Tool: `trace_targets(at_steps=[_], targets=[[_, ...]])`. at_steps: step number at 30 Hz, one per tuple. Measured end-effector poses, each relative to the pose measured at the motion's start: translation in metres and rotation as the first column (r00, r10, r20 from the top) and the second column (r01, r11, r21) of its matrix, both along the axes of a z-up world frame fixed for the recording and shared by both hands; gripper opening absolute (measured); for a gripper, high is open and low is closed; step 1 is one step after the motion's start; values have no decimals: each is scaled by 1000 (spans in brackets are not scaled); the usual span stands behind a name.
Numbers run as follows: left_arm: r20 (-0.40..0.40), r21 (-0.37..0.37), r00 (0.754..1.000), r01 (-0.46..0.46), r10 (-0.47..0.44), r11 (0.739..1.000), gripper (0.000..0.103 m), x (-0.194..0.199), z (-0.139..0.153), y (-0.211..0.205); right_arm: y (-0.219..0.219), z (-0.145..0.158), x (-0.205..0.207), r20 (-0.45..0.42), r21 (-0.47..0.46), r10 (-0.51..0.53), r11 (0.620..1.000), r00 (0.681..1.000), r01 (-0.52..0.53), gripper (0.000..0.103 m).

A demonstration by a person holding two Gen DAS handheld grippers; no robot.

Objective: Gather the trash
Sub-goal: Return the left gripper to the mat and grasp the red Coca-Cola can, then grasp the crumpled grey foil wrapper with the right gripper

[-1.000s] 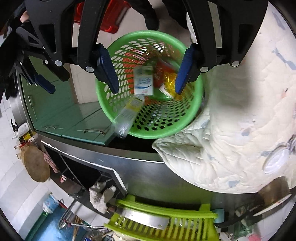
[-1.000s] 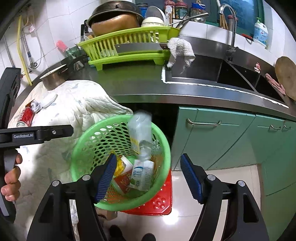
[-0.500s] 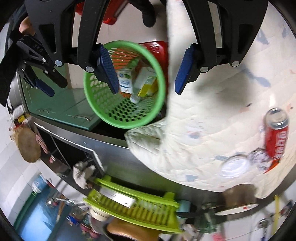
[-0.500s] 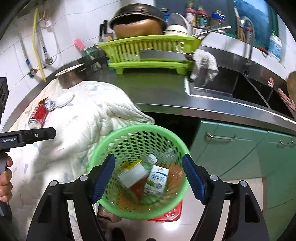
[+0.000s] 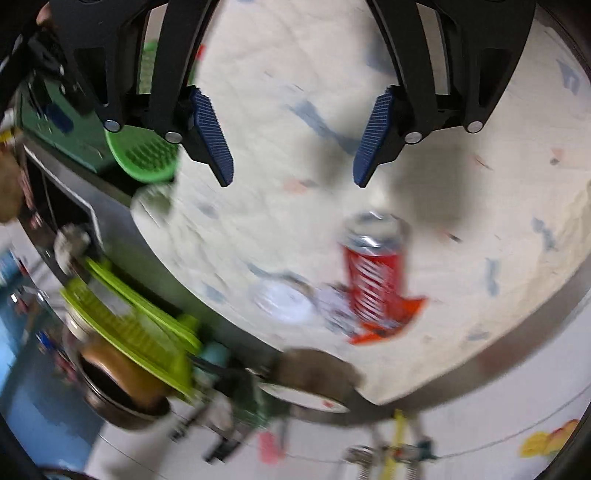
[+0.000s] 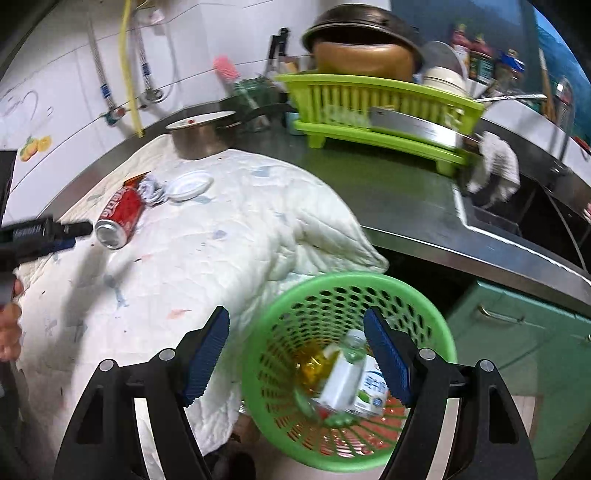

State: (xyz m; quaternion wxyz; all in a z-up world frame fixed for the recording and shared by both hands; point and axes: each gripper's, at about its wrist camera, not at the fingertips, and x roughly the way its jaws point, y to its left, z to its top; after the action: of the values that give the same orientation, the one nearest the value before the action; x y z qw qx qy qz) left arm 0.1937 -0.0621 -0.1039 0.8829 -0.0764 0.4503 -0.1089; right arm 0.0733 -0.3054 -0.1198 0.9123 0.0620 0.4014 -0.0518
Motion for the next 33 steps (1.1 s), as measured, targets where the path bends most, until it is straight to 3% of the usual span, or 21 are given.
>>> trace_targets(at_steps=[7, 16, 28, 31, 33], targets=[[-14, 42, 992, -128, 129, 991, 73, 56, -1, 38, 20, -1, 26, -7, -3, 61, 998, 998, -61, 72], [-85, 82, 988, -119, 126, 989, 79, 110, -25, 35, 40, -5, 55, -16, -5, 120, 993, 993, -120, 72], [-138, 114, 981, -122, 137, 986, 79, 137, -49, 33, 60, 0, 93, -11, -36, 198, 979, 980, -199, 72], [-138, 108, 982, -112, 126, 988, 73, 140, -50, 33, 65, 0, 102, -14, -36, 219, 975, 976, -219, 72], [-139, 80, 986, -83, 94, 993, 60, 139, -50, 33, 70, 1, 108, -15, -42, 237, 970, 971, -238, 72]])
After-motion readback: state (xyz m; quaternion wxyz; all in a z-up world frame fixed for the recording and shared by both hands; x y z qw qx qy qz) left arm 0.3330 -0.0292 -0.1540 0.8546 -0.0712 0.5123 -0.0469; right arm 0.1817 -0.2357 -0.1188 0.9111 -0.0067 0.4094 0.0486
